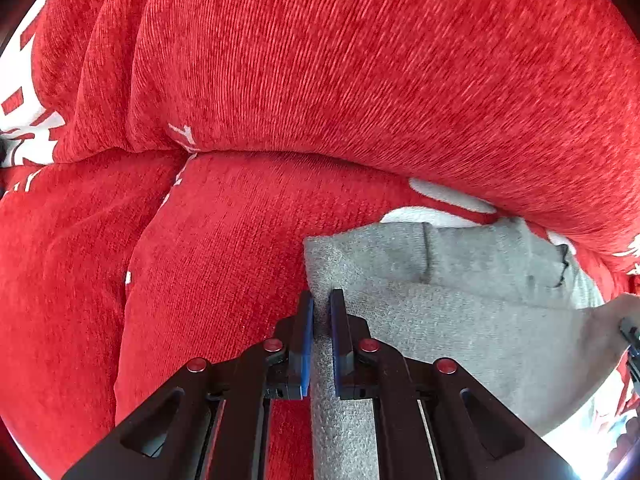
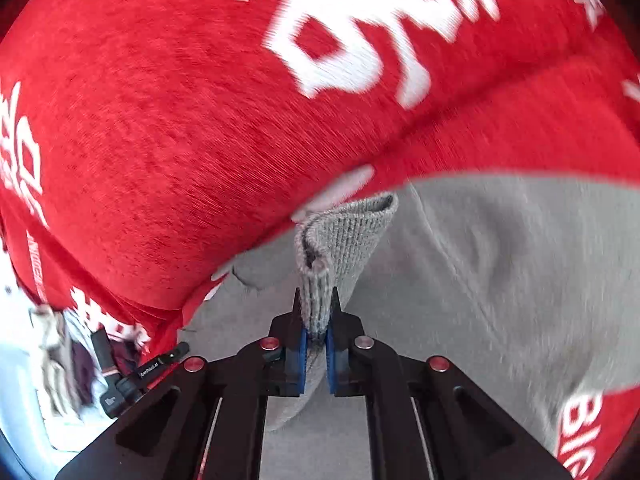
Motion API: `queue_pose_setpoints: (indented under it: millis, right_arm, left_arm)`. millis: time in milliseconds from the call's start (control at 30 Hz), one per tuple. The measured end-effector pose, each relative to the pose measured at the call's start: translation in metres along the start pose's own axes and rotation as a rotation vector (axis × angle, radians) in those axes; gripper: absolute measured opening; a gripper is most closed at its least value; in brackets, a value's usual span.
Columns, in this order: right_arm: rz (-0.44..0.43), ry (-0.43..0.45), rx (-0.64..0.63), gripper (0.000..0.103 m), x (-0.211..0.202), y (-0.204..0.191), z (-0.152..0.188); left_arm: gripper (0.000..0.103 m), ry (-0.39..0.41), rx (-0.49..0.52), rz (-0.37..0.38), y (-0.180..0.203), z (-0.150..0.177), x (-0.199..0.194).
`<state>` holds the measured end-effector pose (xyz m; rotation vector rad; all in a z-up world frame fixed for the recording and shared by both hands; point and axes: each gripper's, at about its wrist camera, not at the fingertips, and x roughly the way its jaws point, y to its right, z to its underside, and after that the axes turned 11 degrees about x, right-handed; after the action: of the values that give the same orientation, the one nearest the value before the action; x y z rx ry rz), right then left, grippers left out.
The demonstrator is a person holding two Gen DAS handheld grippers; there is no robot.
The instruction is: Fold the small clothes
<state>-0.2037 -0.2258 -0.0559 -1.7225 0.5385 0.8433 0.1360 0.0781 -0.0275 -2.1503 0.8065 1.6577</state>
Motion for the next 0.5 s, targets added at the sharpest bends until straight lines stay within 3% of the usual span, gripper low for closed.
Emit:
queue_pose_setpoints:
  millis: [133,167,200,267,367,500]
  right_arm:
    - [0.160,-0.052,0.101,0.008,0.019,0.049,0.001]
    - [0.152,-0.051,0.124,0.008,0.017,0.060,0.002]
    - [0.144,-0.034,0.134,0.008,0.010,0.066,0.003]
    - [0.239,0.004,0.079,0.011,-0.005,0.063,0.009]
    - [0.410,0.025,-0.043,0.035,-0.014,0.048,0.023]
    - [0.378,-0.014,-0.011,0.040,-0.031,0.059,0.038]
  left_arm:
    - [0.009,0.007,-0.022,0.004,0.006,0.008,0.003]
    - [0.010,0.004,-0.020,0.000,-0.010,0.000,0.002]
    - [0.010,0.003,-0.012,-0.018,-0.011,-0.002,0.000]
    - [0.010,0.002,0.018,-0.087,-0.006,-0.003,-0.011]
    - [0.010,-0.033,0.030,-0.117,-0.007,0.001,-0.021]
    - [0.010,-0.053,0.031,-0.083,-0.005,0.017,-0.043]
